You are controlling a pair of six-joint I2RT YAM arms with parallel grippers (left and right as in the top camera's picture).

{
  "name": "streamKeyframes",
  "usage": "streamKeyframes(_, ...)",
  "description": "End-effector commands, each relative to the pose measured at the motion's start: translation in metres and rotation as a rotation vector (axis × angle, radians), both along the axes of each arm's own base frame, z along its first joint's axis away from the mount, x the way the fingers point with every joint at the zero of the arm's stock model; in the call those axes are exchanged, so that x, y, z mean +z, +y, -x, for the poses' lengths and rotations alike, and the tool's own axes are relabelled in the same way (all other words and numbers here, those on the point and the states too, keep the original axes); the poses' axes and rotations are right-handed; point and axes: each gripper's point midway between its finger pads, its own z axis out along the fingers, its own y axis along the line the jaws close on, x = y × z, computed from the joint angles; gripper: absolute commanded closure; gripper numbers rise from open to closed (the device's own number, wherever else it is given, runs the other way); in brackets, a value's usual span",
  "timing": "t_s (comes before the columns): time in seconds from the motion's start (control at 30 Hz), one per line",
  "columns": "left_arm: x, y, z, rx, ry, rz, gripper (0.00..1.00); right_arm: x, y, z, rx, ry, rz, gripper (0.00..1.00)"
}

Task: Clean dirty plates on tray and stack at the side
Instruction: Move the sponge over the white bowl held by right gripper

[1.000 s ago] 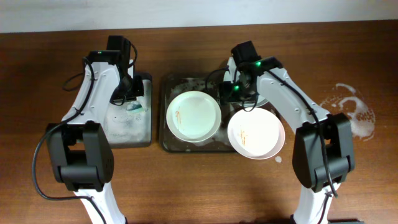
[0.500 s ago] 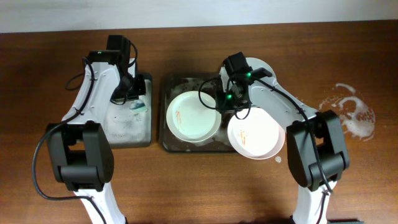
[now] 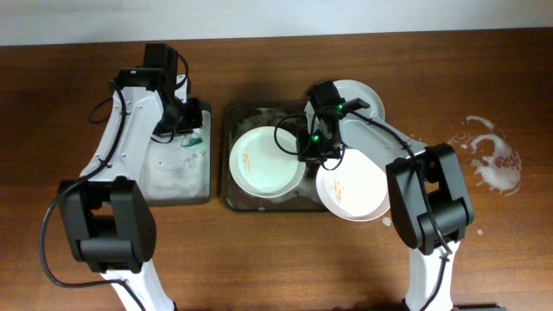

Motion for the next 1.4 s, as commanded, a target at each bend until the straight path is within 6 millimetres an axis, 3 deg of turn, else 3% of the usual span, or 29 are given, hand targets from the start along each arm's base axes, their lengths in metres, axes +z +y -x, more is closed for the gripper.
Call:
streamKeyframes(0.0, 0.019, -0.008, -0.003, -0.048, -0.049, 0.006, 0.99, -0.007, 0.000, 0.002, -0.014, 0.022, -0.004, 0.96)
streamKeyframes(0.17, 0.019, -0.016, -0.003, -0.067, -0.050, 0.009, 0.99, -0.006, 0.000, 0.001, -0.015, 0.017, -0.007, 0.96)
streamKeyframes(0.43, 0.019, -0.076, -0.003, -0.175, -0.093, 0.060, 0.99, -0.002, 0.008, -0.001, -0.005, 0.014, -0.059, 0.96)
streamKeyframes(0.57, 0.008, -0.102, -0.002, -0.193, -0.113, 0.076, 0.99, -0.002, 0.008, -0.001, -0.005, 0.014, -0.058, 0.96)
streamKeyframes(0.77, -0.027, -0.136, 0.018, -0.220, -0.093, 0.084, 0.99, -0.002, 0.005, -0.003, -0.014, 0.012, -0.059, 0.96)
streamKeyframes(1.03, -0.056, -0.126, 0.042, -0.159, -0.055, -0.102, 0.99, -0.001, -0.003, -0.006, -0.035, 0.018, -0.072, 0.96)
streamKeyframes(1.2, -0.076, -0.116, 0.059, -0.081, -0.008, -0.128, 0.99, -0.002, -0.003, -0.006, -0.035, 0.019, -0.072, 0.96)
streamKeyframes(1.37, -0.088, -0.114, 0.047, -0.068, -0.088, -0.133, 0.99, -0.001, -0.002, -0.005, -0.033, 0.023, -0.074, 0.96)
